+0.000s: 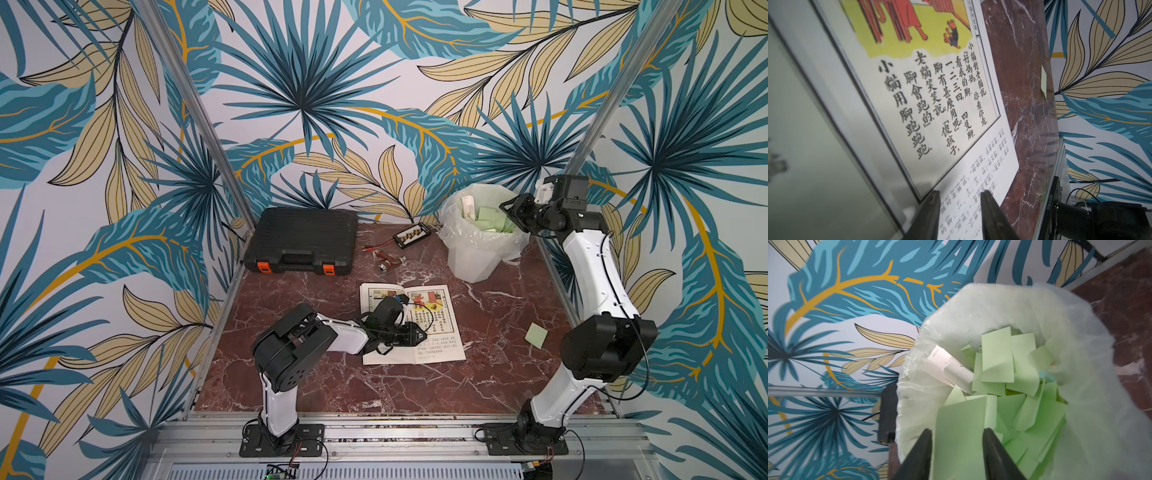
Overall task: Peel off the used sticky note
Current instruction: Place the note in the trash bin, then reset both arms
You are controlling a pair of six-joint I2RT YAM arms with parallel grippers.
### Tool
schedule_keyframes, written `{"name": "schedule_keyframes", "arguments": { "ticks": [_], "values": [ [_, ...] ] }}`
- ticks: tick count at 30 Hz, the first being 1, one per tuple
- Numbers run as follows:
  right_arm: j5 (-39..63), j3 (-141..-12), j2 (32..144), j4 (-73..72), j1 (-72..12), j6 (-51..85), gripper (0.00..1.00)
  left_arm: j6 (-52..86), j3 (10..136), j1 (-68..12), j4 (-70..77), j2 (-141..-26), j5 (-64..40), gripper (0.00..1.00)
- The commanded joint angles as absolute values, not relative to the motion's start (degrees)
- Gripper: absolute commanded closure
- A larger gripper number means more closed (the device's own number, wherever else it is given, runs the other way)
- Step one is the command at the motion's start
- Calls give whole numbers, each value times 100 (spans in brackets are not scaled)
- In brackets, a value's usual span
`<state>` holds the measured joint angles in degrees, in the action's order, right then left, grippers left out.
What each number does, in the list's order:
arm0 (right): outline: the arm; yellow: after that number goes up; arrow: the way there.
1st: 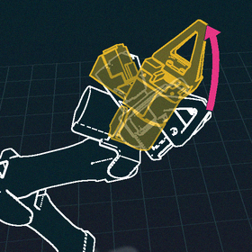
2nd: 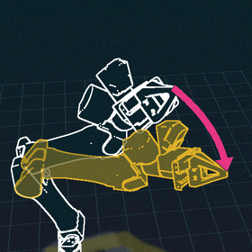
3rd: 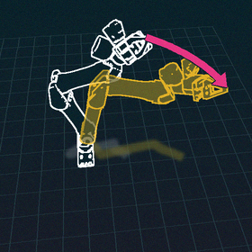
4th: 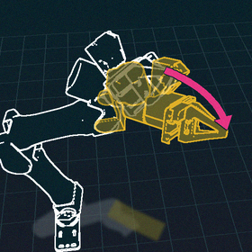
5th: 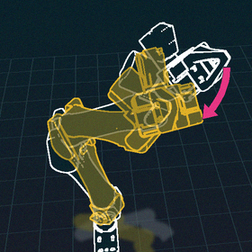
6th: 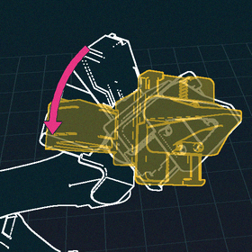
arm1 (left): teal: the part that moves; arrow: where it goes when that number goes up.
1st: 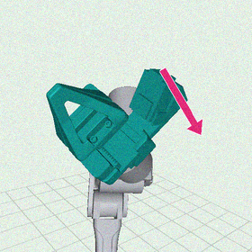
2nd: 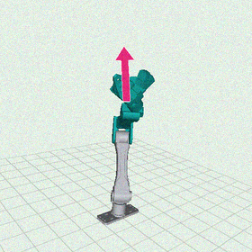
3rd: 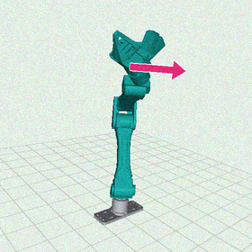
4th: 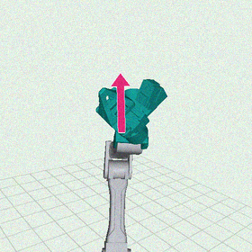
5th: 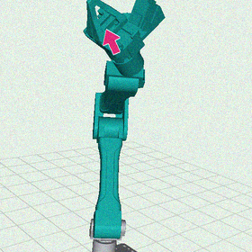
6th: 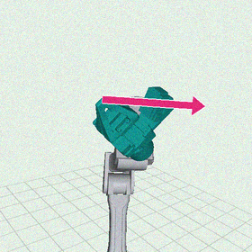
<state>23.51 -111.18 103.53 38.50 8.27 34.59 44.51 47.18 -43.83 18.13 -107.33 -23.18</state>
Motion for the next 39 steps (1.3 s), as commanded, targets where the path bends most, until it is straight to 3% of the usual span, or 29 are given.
{"name": "schedule_keyframes", "arguments": {
  "ticks": [1, 4, 6, 7, 16, 21, 23, 24, 25, 33, 39],
  "values": [
    [2076, -11633, 10441, 4760, 832, 2976, 40, 4283, 4445, -4396, 146, -11021, -1615, 61],
    [1978, -11852, 10425, 4947, 834, 2825, 30, 4203, 4472, -4412, 45, -10817, -1579, 59],
    [1935, -11929, 10367, 5008, 835, 2762, 2, 4141, 4518, -4416, -39, -10647, -1552, 58],
    [1932, -11968, 10342, 5052, 834, 2723, 1, 4104, 4541, -4419, -73, -10570, -1545, 58],
    [2117, -11814, 9684, 5146, 830, 2481, 0, 3808, 4910, -4413, -346, -9959, -1650, 53],
    [2349, -10844, 8829, 4610, 829, 2419, 0, 3721, 5035, -4412, -287, -9622, -1756, 45],
    [2371, -10164, 8336, 4205, 828, 2398, 0, 3685, 5030, -4414, -216, -9459, -1771, 30],
    [2363, -9767, 8105, 3931, 823, 2381, 0, 3662, 5022, -4412, -185, -9337, -1761, 9],
    [2336, -9372, 7810, 3676, 830, 2371, 1, 3636, 4997, -4415, -155, -9203, -1743, 1],
    [1922, -5727, 5823, 1390, 827, 1974, 0, 3239, 4667, -4335, -193, -7532, -1102, 0],
    [1574, -3384, 4316, -54, 825, 1781, 1, 2714, 4262, -4099, -826, -5854, 154, 0]
  ]
}}
